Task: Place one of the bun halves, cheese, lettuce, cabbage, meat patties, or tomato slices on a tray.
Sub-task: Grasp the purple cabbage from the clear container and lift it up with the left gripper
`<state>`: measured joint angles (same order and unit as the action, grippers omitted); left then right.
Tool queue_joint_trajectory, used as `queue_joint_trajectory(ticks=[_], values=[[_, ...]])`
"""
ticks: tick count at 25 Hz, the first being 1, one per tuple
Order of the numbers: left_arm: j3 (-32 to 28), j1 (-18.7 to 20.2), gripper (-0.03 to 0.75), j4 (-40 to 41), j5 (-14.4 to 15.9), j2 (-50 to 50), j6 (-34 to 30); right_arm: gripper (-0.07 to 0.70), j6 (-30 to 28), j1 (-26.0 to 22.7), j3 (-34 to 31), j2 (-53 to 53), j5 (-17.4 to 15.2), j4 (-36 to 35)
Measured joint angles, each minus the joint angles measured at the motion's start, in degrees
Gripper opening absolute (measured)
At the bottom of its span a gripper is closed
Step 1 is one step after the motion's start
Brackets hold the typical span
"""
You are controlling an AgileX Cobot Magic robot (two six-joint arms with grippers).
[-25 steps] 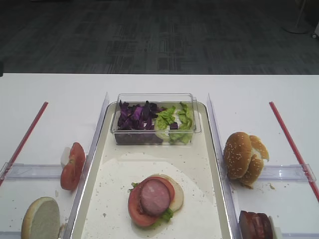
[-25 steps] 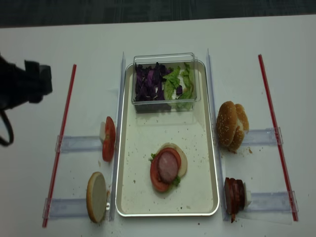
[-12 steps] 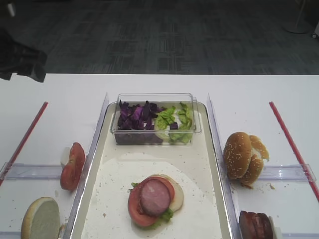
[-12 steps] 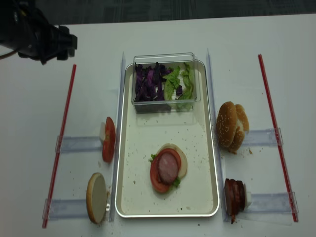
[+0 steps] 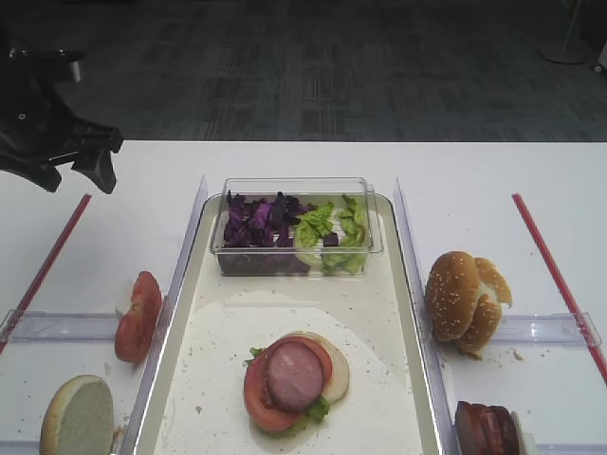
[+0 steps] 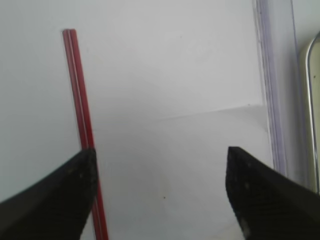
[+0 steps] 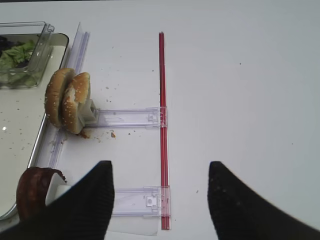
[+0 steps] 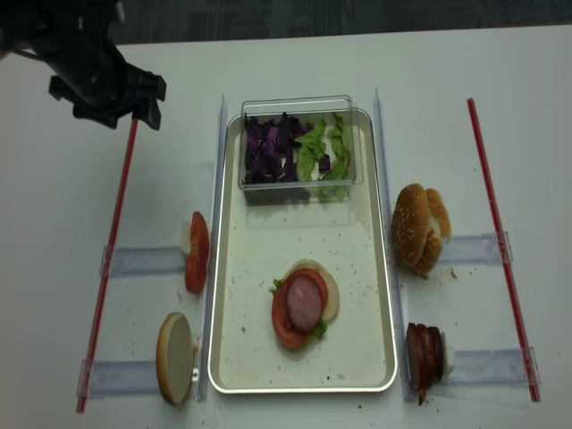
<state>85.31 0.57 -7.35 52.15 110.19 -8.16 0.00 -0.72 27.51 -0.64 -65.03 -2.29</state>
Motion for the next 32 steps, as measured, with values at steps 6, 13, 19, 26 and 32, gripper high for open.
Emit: queue_joint_trajectory(ticks=[6, 13, 19, 26, 32], values=[[0.49, 0.0, 0.492, -0.09, 0.4, 0.91, 0.0, 0.445, 0.31, 0.0, 0.0, 0.0, 0.0, 0.0], [0.53, 0.15, 0.492, -2.01, 1.09, 0.91, -0.79, 0.445, 0.0, 0.0, 0.0, 0.0, 0.0, 0.0], [1.58, 3.32, 0.492, -2.01, 2.16, 0.91, -1.85, 0.445, 0.0, 0.0, 0.0, 0.0, 0.0, 0.0], [5.56, 10.21, 0.492, -2.01, 6.05, 0.91, -1.99, 0.445, 0.31, 0.0, 0.0, 0.0, 0.0, 0.0], [7.09, 17.31, 0.492, -2.01, 6.87, 0.91, -1.99, 0.445, 0.0, 0.0, 0.0, 0.0, 0.0, 0.0]])
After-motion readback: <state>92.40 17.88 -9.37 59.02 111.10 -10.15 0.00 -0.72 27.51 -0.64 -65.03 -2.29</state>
